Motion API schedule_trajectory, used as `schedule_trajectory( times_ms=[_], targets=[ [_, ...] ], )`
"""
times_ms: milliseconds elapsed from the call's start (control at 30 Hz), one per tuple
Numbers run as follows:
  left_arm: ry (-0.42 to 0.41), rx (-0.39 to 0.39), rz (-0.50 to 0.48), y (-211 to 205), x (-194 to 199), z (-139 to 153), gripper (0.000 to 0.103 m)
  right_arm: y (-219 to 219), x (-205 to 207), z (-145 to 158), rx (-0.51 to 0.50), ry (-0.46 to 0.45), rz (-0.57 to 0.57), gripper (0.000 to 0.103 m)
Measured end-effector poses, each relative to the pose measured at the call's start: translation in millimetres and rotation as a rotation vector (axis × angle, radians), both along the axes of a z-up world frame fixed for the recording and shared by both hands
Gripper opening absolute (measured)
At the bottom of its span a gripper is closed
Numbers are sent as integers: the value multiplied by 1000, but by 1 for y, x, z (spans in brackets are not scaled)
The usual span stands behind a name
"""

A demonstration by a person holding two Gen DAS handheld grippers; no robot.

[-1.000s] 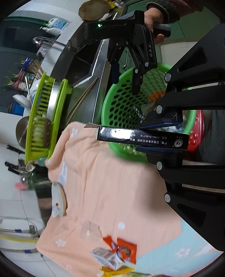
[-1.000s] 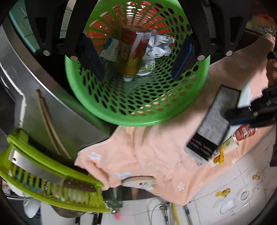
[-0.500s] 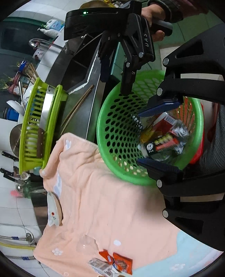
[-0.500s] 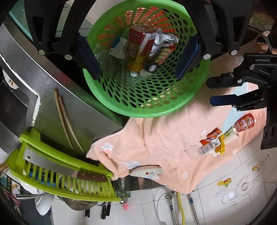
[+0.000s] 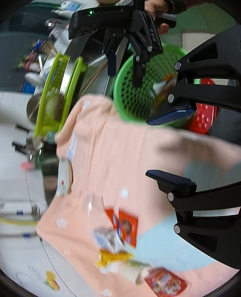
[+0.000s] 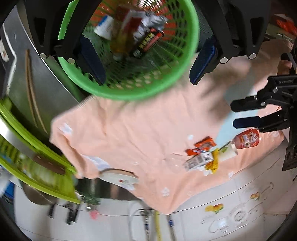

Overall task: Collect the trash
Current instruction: 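Drop the tea bottle into the green basket while the left gripper drops the black box in, then grasp the red printed paper cup with the left gripper while the right gripper grasps the clear plastic cup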

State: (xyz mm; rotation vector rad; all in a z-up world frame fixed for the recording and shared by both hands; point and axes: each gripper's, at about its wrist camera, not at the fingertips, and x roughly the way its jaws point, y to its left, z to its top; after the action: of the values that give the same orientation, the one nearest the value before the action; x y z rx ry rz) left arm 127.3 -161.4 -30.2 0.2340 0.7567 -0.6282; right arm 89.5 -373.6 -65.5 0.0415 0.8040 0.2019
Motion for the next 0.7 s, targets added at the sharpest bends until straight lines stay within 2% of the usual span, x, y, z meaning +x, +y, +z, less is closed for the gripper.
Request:
schedule_trajectory(
  times_ms=[367, 533, 700],
  targets=[
    [-46, 36, 238, 117, 55, 17, 50, 66, 91, 23, -42, -15, 152, 88],
    [-60, 72, 308, 155, 75, 20, 56, 93, 140, 30, -56, -12, 212, 88],
    [-65, 122, 333, 188, 90, 23, 61, 110, 183, 30, -91, 0, 248, 88]
  ],
)
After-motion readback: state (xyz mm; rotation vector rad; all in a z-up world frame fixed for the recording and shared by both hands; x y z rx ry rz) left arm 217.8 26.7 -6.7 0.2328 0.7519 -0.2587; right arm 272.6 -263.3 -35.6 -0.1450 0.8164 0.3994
